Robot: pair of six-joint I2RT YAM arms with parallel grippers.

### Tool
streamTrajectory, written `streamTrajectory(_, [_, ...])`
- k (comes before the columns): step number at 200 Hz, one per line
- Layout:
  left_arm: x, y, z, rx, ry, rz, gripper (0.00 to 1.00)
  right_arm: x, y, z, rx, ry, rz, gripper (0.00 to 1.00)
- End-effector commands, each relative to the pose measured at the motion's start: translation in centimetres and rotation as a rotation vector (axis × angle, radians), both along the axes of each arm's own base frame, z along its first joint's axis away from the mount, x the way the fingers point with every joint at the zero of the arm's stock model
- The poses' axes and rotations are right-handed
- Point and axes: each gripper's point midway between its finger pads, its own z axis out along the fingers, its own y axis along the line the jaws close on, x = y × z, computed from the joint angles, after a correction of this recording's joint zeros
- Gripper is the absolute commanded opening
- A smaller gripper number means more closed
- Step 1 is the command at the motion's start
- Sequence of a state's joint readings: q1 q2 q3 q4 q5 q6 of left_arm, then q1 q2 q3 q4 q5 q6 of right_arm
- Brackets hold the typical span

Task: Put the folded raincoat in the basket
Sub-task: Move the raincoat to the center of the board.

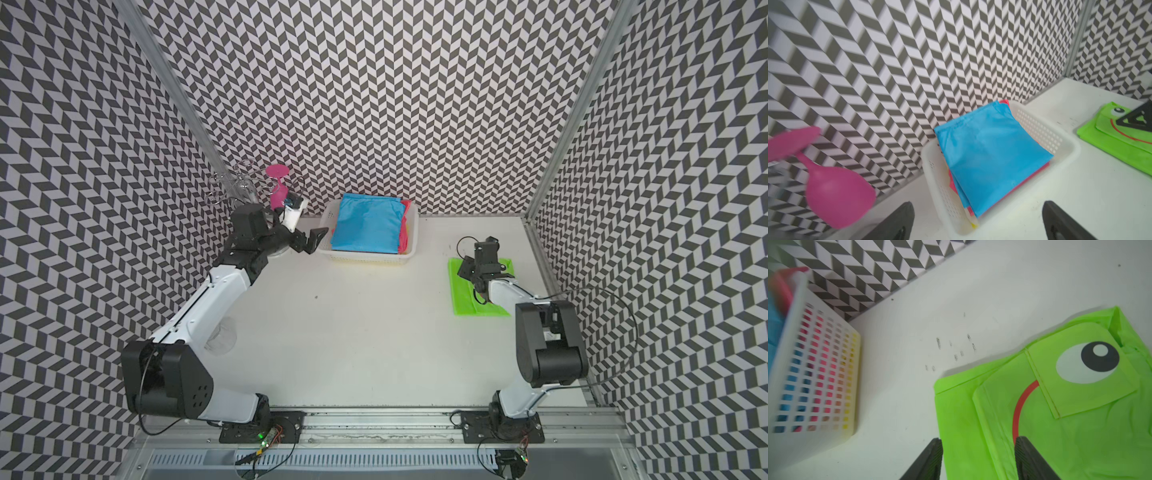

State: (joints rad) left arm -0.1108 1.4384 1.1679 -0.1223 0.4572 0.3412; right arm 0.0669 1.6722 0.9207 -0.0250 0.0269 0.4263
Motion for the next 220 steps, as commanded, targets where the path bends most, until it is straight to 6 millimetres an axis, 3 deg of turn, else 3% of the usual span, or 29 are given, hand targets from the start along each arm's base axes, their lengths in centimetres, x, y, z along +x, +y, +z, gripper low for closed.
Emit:
streamTrajectory(1, [-2.3,-1.5,-2.9,0.052,0.014,-0.072,1.0,0.9,1.8,-1.2,0.031,0.013,0.081,0.57])
streamTrajectory(33, [-5.0,-1.5,-8.2,0.115,0.099,-0.113,1.0,-0.2,4.3,-4.8,0.078,0.116,0.173,0.55])
streamTrajectory(56, [-6.3,-1.2,-10.4,0.161,0.138,-0.134,1.0,-2.5,6.8,-6.8,0.058,0.194,0.266,0.54])
streamTrajectory(97, [-7.8,-1.3,-12.3,0.179,0.184,-0.171,1.0,-8.8,12.6,-8.8,0.069,0.314,0.498,0.54])
streamTrajectory(121, [-8.3,-1.8,-12.6,0.161,0.202,-0.204,1.0,-12.7,14.7,-9.6,0.096,0.372,0.555,0.54])
streamTrajectory(140, [-8.9,-2.4,-12.7,0.15,0.221,-0.234,1.0,-15.7,16.6,-9.5,0.162,0.395,0.622,0.54])
streamTrajectory(156, [-9.7,-2.9,-13.1,0.153,0.235,-0.274,1.0,-17.2,16.8,-9.1,0.183,0.403,0.621,0.54])
streamTrajectory(191, [-10.7,-4.1,-13.8,0.168,0.258,-0.323,1.0,-16.3,15.9,-5.7,0.174,0.29,0.561,0.55])
streamTrajectory(220, [-12.4,-6.5,-13.9,0.194,0.246,-0.417,1.0,-15.5,15.3,-3.5,0.204,0.23,0.539,0.55])
